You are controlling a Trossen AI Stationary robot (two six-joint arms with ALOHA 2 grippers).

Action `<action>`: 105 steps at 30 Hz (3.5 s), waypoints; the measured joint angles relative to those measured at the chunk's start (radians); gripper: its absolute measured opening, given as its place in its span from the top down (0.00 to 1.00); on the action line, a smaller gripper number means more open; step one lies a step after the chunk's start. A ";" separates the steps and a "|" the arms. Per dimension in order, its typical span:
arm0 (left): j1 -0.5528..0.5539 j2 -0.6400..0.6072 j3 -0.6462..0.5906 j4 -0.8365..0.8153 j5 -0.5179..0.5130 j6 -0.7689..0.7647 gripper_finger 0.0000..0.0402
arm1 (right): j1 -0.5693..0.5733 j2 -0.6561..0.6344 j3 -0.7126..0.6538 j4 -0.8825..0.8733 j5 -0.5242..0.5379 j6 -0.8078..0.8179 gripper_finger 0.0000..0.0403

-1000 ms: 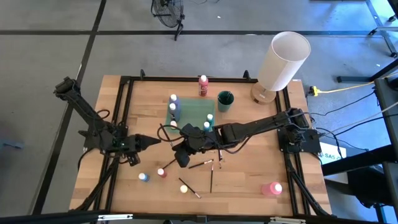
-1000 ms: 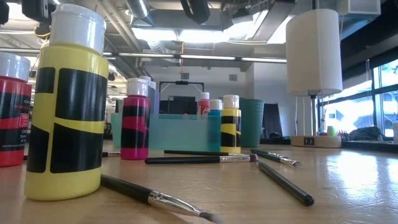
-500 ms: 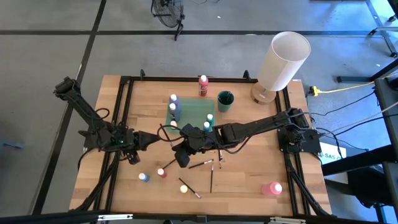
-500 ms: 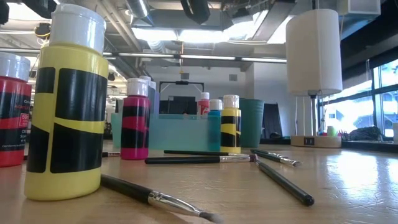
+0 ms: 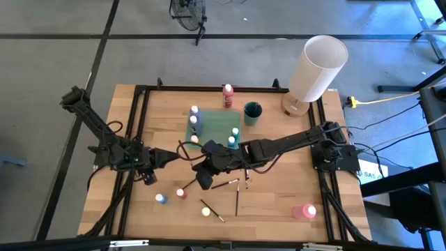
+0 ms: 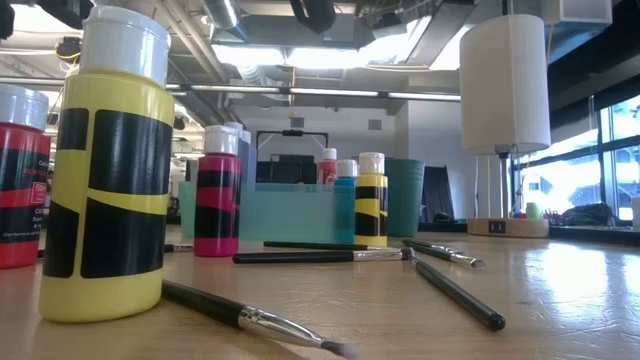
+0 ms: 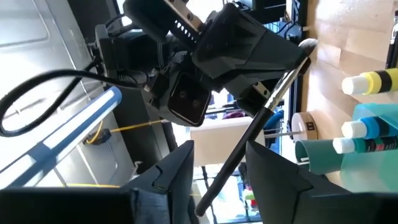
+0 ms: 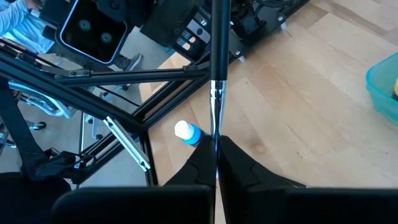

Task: Pick & Place Paint Supplies
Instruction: Put the black paint brush into the dark green cup

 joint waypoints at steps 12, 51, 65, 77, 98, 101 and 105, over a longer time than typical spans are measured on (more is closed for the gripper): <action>0.017 0.001 0.000 0.000 0.037 0.039 0.67 | 0.005 0.000 -0.001 0.064 -0.023 0.004 1.00; 0.154 0.062 0.000 0.056 0.176 0.111 0.72 | 0.004 0.000 -0.001 0.066 -0.045 0.019 1.00; 0.158 0.119 0.000 0.123 0.147 0.118 0.86 | 0.004 0.000 -0.001 0.063 -0.050 0.012 1.00; 0.158 0.128 0.000 0.142 0.031 0.027 0.93 | 0.004 -0.003 0.001 0.057 -0.085 -0.057 0.85; 0.160 -0.229 0.000 -0.125 0.361 -1.048 0.93 | 0.082 -0.006 0.000 0.121 0.132 -0.585 0.57; 0.181 -0.295 0.000 -0.182 0.506 -1.216 0.94 | 0.118 -0.006 0.000 0.194 0.218 -0.760 0.56; 0.221 -0.314 0.000 -0.183 0.679 -1.342 0.94 | 0.155 -0.006 0.000 0.313 0.269 -0.995 0.56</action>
